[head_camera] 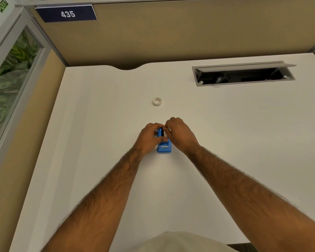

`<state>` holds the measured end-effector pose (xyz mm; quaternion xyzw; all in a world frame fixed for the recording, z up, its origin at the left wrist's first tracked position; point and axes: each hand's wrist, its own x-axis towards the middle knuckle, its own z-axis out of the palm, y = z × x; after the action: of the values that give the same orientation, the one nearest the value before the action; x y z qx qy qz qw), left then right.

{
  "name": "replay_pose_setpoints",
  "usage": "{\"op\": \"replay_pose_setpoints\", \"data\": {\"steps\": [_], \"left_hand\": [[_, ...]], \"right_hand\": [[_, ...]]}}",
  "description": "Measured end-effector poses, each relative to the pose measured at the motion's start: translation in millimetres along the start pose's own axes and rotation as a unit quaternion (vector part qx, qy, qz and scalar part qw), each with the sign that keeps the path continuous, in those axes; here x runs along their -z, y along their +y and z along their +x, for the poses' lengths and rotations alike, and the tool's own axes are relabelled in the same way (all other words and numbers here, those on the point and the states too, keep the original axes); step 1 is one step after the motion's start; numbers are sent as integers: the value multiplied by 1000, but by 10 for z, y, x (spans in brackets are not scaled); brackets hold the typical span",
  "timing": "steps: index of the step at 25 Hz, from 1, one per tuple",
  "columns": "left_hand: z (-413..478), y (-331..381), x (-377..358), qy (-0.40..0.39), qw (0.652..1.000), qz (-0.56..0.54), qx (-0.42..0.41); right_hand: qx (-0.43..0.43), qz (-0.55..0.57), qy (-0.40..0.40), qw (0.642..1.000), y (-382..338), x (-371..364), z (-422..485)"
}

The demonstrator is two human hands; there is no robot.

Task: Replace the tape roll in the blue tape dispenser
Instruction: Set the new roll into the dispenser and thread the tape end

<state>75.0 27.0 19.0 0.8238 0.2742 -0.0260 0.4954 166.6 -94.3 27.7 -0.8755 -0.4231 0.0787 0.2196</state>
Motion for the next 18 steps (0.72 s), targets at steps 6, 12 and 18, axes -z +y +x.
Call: {"op": "replay_pose_setpoints", "data": {"steps": [6,12,18], "left_hand": [[12,-10,11,-9,1000,8,-2],[16,-19,-19,0,1000,6,-1],[23,-36,-12,1,1000,-11,2]], "right_hand": [[-26,55,-2,998,49,-6,-37],[-46,44,-12,998,-1,29,-5],[-68,58,-24,996,-25,53,7]]}}
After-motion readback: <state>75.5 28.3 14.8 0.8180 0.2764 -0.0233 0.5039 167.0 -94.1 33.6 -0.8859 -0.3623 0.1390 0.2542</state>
